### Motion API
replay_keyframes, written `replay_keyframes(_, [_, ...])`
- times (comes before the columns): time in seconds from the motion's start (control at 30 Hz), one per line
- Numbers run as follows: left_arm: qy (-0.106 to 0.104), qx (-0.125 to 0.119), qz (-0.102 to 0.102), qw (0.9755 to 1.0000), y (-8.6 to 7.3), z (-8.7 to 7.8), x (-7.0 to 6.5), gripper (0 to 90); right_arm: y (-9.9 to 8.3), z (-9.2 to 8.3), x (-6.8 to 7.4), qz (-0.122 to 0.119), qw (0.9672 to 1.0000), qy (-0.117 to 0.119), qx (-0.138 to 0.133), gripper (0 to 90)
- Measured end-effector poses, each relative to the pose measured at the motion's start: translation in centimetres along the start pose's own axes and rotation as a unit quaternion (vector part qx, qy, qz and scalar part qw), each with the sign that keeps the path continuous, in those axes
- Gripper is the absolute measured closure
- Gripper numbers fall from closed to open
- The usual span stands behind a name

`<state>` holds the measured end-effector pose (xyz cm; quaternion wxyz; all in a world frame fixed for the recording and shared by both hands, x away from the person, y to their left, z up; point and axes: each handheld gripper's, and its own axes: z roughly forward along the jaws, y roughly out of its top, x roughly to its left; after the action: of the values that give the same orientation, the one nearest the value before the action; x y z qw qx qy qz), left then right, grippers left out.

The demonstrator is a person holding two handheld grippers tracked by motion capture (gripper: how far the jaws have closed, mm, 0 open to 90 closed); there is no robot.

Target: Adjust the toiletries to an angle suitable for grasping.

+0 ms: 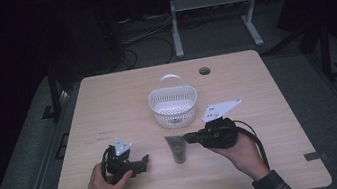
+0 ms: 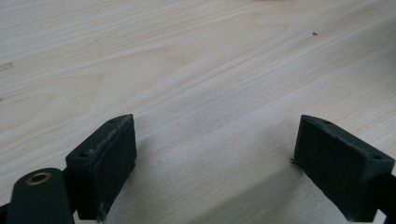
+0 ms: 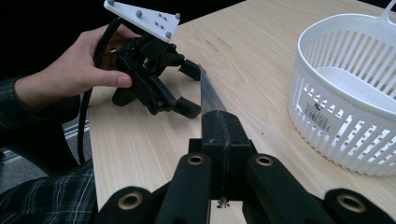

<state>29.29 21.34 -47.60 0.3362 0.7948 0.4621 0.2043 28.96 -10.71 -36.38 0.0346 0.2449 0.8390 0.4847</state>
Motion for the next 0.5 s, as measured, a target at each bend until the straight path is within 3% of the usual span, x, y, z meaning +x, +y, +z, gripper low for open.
replay_keyframes(0.5, [0.000,0.000,0.000,1.0000,0.00,0.00,0.00,12.0,0.10,0.38,-0.48,0.001,1.0000,-0.008,0.004,90.0])
